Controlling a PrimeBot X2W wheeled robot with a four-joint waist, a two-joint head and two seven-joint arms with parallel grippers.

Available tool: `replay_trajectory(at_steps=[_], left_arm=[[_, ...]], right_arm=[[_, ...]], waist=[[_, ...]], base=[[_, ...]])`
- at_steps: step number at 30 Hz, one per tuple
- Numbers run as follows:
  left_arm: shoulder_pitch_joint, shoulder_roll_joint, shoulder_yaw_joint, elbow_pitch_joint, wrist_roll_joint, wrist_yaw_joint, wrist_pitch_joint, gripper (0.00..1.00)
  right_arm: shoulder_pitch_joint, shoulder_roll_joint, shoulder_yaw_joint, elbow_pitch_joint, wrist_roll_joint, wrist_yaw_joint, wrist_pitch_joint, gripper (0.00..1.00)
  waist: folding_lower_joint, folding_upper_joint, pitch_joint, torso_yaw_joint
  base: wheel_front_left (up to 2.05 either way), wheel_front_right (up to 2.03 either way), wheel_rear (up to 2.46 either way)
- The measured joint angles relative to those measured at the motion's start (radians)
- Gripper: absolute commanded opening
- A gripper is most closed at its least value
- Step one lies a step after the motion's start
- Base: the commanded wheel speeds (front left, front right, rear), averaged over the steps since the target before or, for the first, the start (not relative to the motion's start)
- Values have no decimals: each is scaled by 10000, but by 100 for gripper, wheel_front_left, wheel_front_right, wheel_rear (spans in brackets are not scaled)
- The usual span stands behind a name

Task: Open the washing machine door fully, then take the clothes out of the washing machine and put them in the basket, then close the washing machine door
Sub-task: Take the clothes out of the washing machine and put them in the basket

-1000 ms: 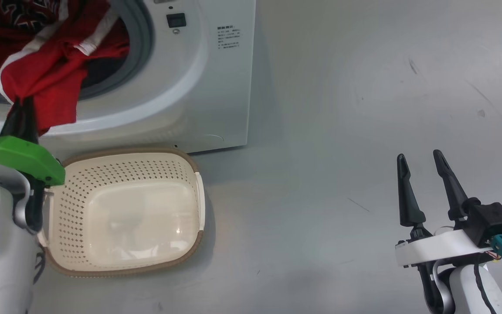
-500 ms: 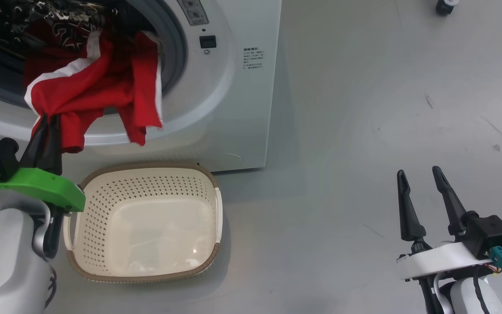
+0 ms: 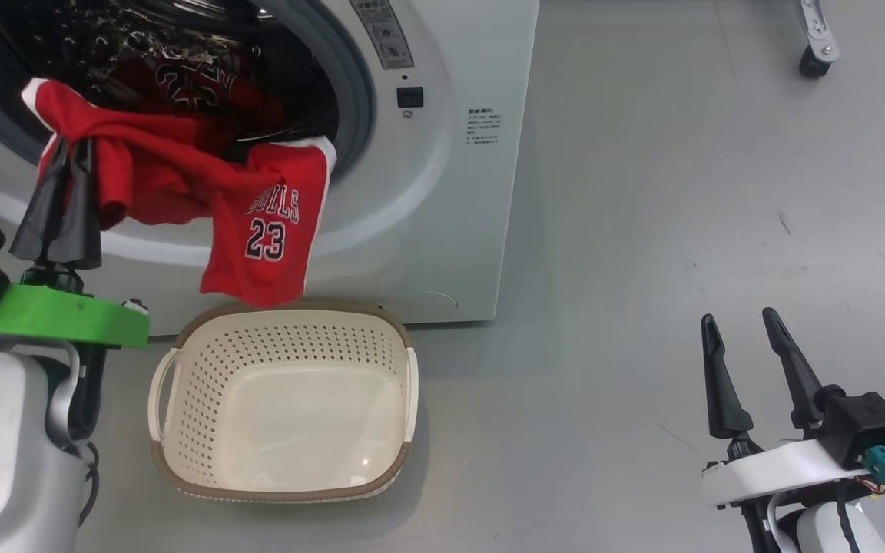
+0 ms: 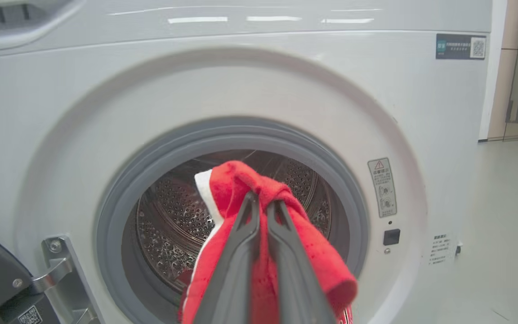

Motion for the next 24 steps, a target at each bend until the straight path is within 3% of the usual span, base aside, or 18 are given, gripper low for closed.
replay_trajectory(at_steps=[7, 24], left_arm=[[762, -94, 259, -809, 209, -27, -2, 0], [2286, -171, -232, 144, -40, -27, 50, 0]], right_arm=[[3, 6, 228, 15, -48, 94, -2, 100], [-17, 10, 389, -4, -121, 188, -2, 100]], waist=[[0, 0, -160, 170], [0, 0, 250, -199]], base=[[0, 0, 0], [0, 0, 0]])
